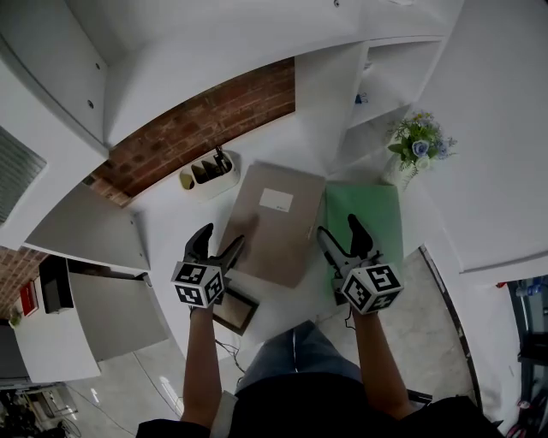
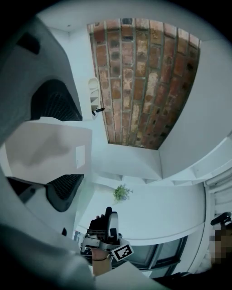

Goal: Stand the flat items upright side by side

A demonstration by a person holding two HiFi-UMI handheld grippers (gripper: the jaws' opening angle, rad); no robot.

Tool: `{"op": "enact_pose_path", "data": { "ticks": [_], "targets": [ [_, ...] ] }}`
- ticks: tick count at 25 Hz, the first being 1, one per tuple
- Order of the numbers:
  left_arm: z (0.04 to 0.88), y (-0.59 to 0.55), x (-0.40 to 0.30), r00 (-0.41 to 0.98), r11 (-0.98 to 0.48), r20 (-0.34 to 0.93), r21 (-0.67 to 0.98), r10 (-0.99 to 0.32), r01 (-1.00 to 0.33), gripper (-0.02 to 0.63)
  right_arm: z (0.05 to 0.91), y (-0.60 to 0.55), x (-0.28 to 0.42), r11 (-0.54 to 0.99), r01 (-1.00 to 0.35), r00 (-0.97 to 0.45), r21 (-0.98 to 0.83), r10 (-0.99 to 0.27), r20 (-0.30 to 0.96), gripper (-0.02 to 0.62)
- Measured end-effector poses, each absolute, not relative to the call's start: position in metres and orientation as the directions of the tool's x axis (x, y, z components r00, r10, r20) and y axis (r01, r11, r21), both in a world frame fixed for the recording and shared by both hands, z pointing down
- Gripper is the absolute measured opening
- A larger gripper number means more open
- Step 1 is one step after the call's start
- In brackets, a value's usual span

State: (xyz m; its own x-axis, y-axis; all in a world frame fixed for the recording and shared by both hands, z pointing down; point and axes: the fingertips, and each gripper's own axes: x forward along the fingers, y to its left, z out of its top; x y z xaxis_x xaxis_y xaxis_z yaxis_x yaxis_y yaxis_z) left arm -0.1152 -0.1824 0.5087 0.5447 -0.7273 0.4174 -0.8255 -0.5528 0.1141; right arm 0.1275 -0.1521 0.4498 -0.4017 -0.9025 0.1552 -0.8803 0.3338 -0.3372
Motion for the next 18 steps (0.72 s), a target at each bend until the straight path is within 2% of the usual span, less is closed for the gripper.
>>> {"op": "enact_pose_path", "data": {
  "ticks": [4, 9, 13, 18],
  "targets": [
    [0.530, -0.195, -0.113, 0.567, -0.597, 0.518, 0.128, -0.641, -0.792, 0.336, 0.471, -0.159, 0.123, 0.262, -0.903, -0.355, -0.340, -0.900, 0.251, 0.322],
    [0.543, -0.219, -0.103, 0.606, -0.634, 0.556, 0.172, -0.570, -0.754, 0.336, 0.507, -0.159, 0.106, 0.168, -0.907, -0.321, -0.386, -0.869, 0.376, 0.322],
    [0.564, -0.235, -0.103, 0.601, -0.636, 0.608, 0.194, -0.519, -0.747, 0.336, 0.542, -0.160, 0.086, 0.113, -0.905, -0.318, -0.409, -0.818, 0.478, 0.349],
    [0.592, -0.247, -0.105, 0.597, -0.624, 0.665, 0.244, -0.449, -0.742, 0.337, 0.575, -0.160, 0.067, 0.060, -0.907, -0.311, -0.418, -0.763, 0.567, 0.353]
  ]
}}
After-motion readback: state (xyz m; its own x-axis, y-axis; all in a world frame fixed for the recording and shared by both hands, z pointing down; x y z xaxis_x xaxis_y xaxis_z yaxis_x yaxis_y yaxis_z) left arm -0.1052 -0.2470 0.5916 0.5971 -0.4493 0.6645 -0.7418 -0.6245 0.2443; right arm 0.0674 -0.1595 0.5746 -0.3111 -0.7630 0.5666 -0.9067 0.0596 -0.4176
